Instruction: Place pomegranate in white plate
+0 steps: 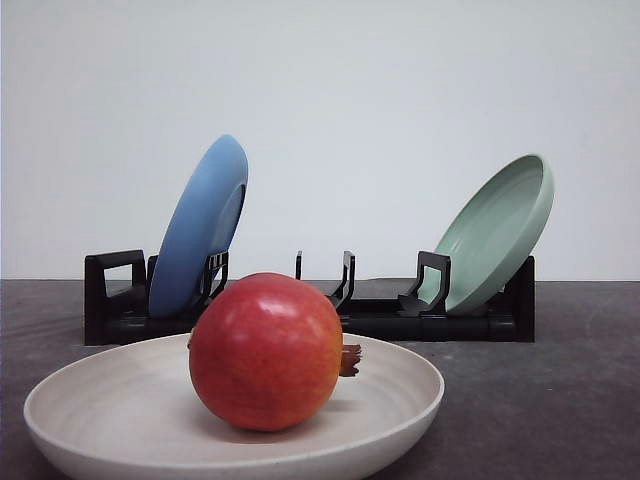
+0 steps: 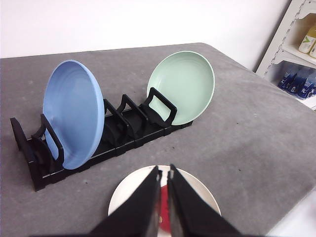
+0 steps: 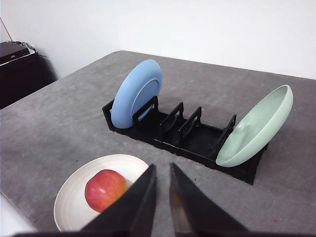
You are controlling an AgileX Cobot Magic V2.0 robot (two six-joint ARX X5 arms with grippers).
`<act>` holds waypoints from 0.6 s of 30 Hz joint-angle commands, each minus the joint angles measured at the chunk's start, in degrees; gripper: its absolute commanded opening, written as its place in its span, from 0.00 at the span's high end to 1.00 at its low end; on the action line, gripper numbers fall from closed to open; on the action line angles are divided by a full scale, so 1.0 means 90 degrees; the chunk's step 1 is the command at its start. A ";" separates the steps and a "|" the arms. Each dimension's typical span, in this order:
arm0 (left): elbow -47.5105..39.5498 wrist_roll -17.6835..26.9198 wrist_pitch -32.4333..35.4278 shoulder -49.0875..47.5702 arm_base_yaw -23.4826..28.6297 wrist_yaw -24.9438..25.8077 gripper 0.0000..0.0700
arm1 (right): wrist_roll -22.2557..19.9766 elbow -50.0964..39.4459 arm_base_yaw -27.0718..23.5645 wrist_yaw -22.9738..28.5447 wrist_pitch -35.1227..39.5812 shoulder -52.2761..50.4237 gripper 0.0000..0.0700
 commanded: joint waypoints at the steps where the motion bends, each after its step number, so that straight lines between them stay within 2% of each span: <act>1: 0.0039 0.0039 0.0089 -0.0049 -0.0099 0.0002 1.00 | -0.0053 0.0036 0.0034 0.0007 0.0073 0.0015 0.94; 3: 0.0039 0.0041 0.0035 -0.0106 0.0117 -0.0016 1.00 | -0.0053 0.0036 0.0034 0.0007 0.0075 0.0015 0.94; 5: 0.0009 0.0049 0.0043 -0.0134 0.0684 0.0179 1.00 | -0.0053 0.0036 0.0034 0.0007 0.0073 0.0015 0.94; 10: -0.0417 0.0433 0.0185 -0.0295 0.2817 0.0518 1.00 | -0.0053 0.0036 0.0034 0.0005 0.0073 0.0012 0.94; 12: -0.0801 0.0887 0.0442 -0.0475 0.3680 0.0827 1.00 | -0.0053 0.0036 0.0034 0.0005 0.0073 0.0012 0.94; 16: -0.1787 0.2411 0.1371 -0.1042 0.5460 0.2347 1.00 | -0.0053 0.0036 0.0034 0.0007 0.0073 0.0012 0.94; 18: -0.2257 0.2974 0.1788 -0.1334 0.6216 0.3027 1.00 | -0.0053 0.0036 0.0034 0.0005 0.0073 0.0012 0.94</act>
